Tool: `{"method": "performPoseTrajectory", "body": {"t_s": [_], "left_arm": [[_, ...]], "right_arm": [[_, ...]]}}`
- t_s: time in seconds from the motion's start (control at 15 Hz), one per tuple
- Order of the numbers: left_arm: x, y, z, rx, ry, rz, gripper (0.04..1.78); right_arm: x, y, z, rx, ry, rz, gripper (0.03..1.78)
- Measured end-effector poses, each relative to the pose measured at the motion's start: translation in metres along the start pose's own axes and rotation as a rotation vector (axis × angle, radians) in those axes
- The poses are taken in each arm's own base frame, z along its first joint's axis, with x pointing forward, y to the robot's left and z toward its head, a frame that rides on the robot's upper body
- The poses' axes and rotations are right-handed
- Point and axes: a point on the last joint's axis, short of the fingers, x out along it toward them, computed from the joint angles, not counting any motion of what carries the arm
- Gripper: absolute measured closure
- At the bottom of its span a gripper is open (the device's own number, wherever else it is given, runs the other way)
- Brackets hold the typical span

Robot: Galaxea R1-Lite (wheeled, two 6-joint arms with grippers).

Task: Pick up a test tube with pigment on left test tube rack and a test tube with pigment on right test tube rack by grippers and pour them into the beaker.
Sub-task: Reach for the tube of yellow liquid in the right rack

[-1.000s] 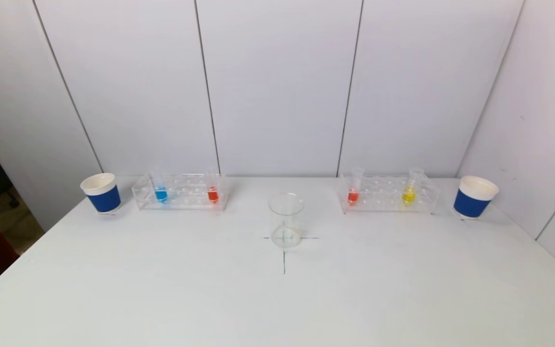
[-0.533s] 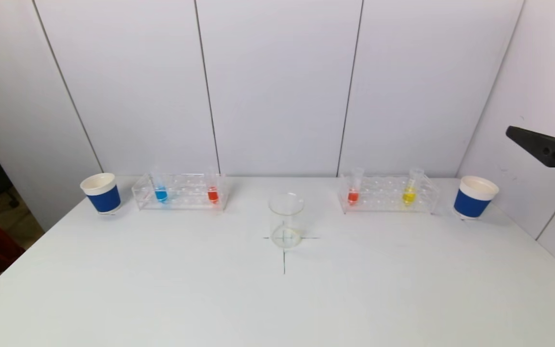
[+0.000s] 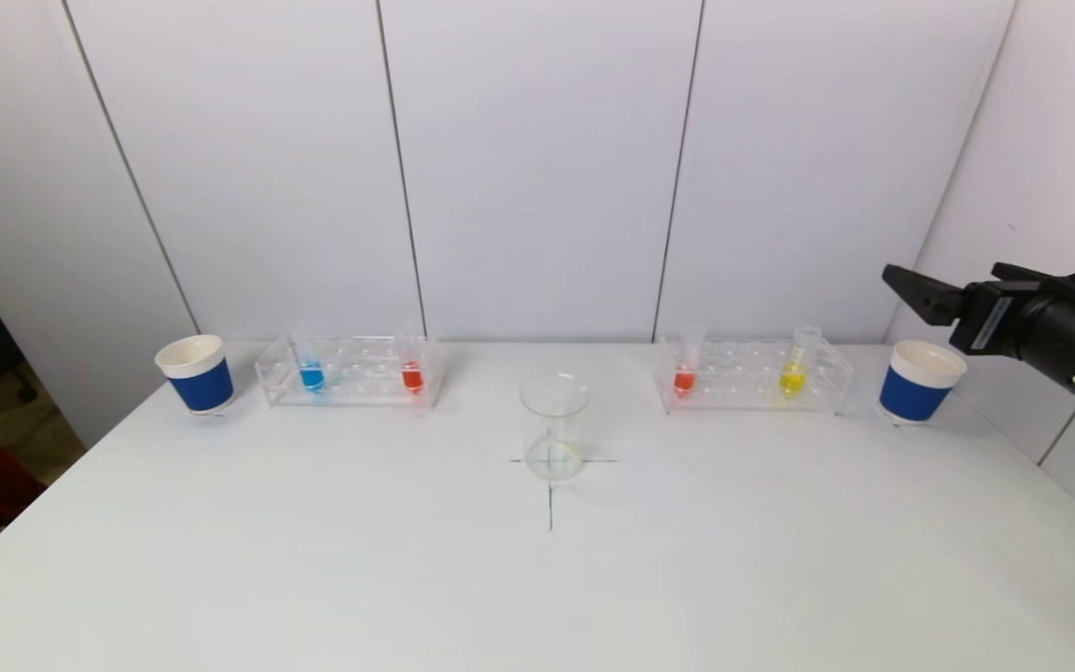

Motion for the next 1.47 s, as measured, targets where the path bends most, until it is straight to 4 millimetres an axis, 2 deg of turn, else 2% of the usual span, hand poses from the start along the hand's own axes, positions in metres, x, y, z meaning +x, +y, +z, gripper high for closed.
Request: {"method": "performPoseTrajectory", "body": {"t_s": [0.6,1.0,1.47], "left_arm": [[0.000,0.000,0.000,0.000,0.000,0.000,0.06],[0.000,0.000,0.000,0.000,0.000,0.000,0.06],[0.000,0.000,0.000,0.000,0.000,0.000,0.06]], "right_arm": [[0.057,-0.008,-0.063,-0.002,-0.054,-0.019,0.04],[0.077,-0.012,-0.098,-0.001,-0.020,-0.037,0.04],[0.091,-0.013,-0.115,0.000,0.011,-0.038,0.04]]}}
